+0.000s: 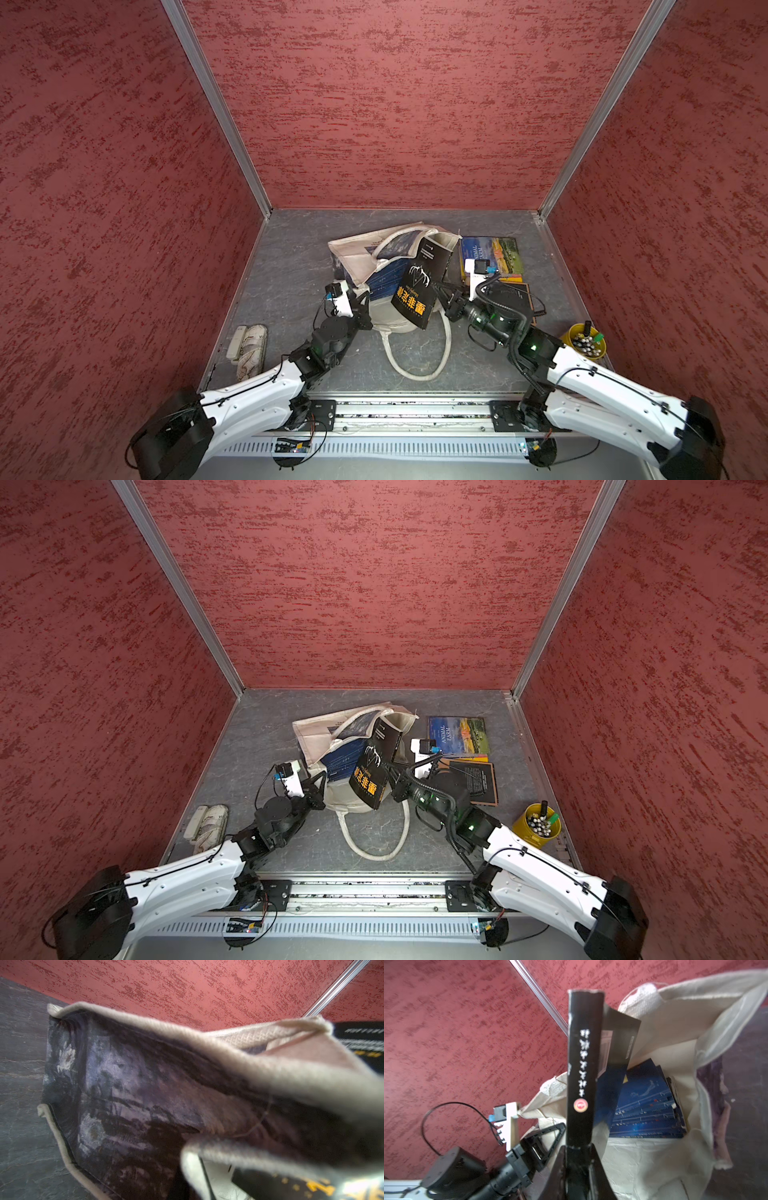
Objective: Take out the books from the canvas bag
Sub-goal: Pick up the book from the canvas bag, then place the book on the book.
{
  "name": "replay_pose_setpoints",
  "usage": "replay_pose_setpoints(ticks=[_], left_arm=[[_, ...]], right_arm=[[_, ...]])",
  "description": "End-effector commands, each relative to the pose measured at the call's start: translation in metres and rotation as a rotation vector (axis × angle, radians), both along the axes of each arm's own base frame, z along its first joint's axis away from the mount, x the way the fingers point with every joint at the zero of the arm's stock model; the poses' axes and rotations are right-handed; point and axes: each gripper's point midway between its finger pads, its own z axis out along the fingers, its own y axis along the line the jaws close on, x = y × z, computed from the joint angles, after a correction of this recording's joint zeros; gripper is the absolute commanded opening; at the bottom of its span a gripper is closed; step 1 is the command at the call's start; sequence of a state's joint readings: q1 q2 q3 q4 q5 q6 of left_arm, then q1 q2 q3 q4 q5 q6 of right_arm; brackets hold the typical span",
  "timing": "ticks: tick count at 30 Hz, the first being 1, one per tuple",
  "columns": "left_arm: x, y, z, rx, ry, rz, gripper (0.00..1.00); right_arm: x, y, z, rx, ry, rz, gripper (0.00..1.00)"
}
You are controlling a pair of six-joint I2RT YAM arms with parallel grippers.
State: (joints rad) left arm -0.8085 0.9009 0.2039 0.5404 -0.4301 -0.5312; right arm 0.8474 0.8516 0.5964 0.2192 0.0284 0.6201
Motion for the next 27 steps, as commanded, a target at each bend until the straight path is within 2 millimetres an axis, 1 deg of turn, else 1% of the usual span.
replay_pose_setpoints(ticks=[1, 4, 8, 10, 14, 17, 21, 24, 27], left_arm=[[0.005, 0.006, 0.006, -0.011, 0.000, 0.039, 0.00], [0.005, 0.007, 0.005, -0.009, 0.003, 0.043, 0.00], [0.005, 0.008, 0.005, -0.008, 0.004, 0.046, 0.00], [0.005, 0.008, 0.005, -0.009, 0.004, 0.048, 0.00], [0.005, 0.008, 0.005, -0.007, 0.005, 0.046, 0.00], [0.006, 0.008, 0.005, -0.004, 0.006, 0.048, 0.00], [0.006, 0.008, 0.004, -0.003, 0.008, 0.048, 0.00], [0.007, 0.008, 0.004, -0.004, 0.009, 0.050, 0.00], [0.007, 0.007, 0.003, -0.003, 0.012, 0.045, 0.00]], right_arm=[[-0.012, -0.012, 0.084, 0.159, -0.172, -0.002, 0.00], [-0.015, -0.020, 0.102, 0.192, -0.198, -0.022, 0.00], [-0.013, -0.036, 0.119, 0.232, -0.222, -0.089, 0.00], [-0.010, -0.051, 0.124, 0.258, -0.221, -0.160, 0.00], [-0.003, -0.093, 0.123, 0.320, -0.207, -0.352, 0.00], [-0.001, -0.126, 0.114, 0.350, -0.178, -0.504, 0.00], [-0.004, -0.168, 0.090, 0.403, -0.116, -0.680, 0.00], [-0.008, -0.191, 0.070, 0.430, -0.084, -0.770, 0.00], [-0.009, -0.204, 0.052, 0.425, -0.045, -0.840, 0.00]])
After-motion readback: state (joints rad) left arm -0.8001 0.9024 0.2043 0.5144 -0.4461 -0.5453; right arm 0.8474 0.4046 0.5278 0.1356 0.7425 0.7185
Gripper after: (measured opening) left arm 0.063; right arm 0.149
